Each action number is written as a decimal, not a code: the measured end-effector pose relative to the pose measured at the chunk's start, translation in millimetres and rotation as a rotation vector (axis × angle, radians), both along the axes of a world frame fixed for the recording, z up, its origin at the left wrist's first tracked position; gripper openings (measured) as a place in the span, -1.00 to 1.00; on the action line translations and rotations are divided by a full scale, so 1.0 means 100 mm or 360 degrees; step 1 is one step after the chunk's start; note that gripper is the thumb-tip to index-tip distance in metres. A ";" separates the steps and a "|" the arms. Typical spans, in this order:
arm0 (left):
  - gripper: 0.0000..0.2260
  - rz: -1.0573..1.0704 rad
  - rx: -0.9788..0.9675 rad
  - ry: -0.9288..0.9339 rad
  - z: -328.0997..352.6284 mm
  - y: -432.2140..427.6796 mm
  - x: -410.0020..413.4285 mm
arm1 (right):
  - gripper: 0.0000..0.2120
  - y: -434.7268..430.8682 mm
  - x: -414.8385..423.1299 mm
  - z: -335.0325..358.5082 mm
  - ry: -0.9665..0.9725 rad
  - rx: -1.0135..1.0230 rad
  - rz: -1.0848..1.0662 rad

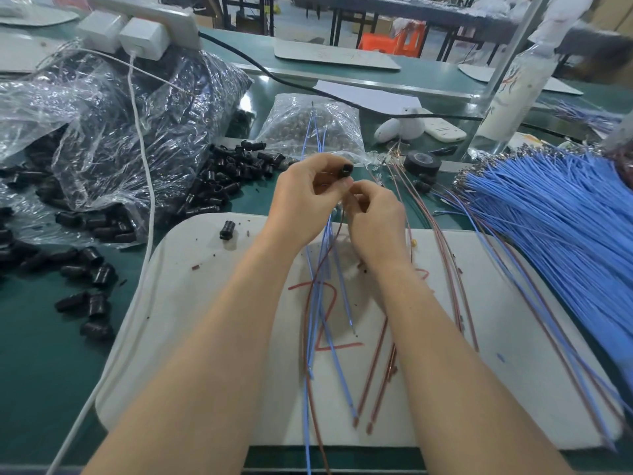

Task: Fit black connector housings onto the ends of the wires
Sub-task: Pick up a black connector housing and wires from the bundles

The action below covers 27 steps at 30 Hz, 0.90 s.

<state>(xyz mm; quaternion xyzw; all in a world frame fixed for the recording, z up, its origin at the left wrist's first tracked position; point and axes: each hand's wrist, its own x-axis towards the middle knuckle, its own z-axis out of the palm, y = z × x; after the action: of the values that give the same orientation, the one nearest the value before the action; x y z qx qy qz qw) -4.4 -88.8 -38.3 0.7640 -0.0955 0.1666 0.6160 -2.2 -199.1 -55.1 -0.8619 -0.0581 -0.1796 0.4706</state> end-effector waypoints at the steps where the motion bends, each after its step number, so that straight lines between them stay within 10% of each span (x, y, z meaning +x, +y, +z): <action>1: -0.86 -0.0015 0.0026 -0.0016 0.00 -0.01 0.00 | -0.88 -0.01 0.00 0.00 0.0004 -0.0010 -0.0013; 14: -0.81 -0.0008 0.0083 -0.0077 -0.04 -0.01 -0.01 | -0.87 -0.08 -0.04 0.17 -0.0075 0.0361 -0.0053; 27: -0.71 0.0170 0.0371 -0.0235 -0.09 -0.08 -0.04 | -0.87 -0.03 -0.09 0.17 -0.0322 -0.0130 -0.0111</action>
<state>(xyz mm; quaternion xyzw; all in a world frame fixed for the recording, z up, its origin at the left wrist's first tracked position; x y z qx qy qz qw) -8.6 -96.9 -47.3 0.8200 -0.1183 0.2426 0.5047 -11.6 -202.5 -37.7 -0.8593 -0.0826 -0.2794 0.4204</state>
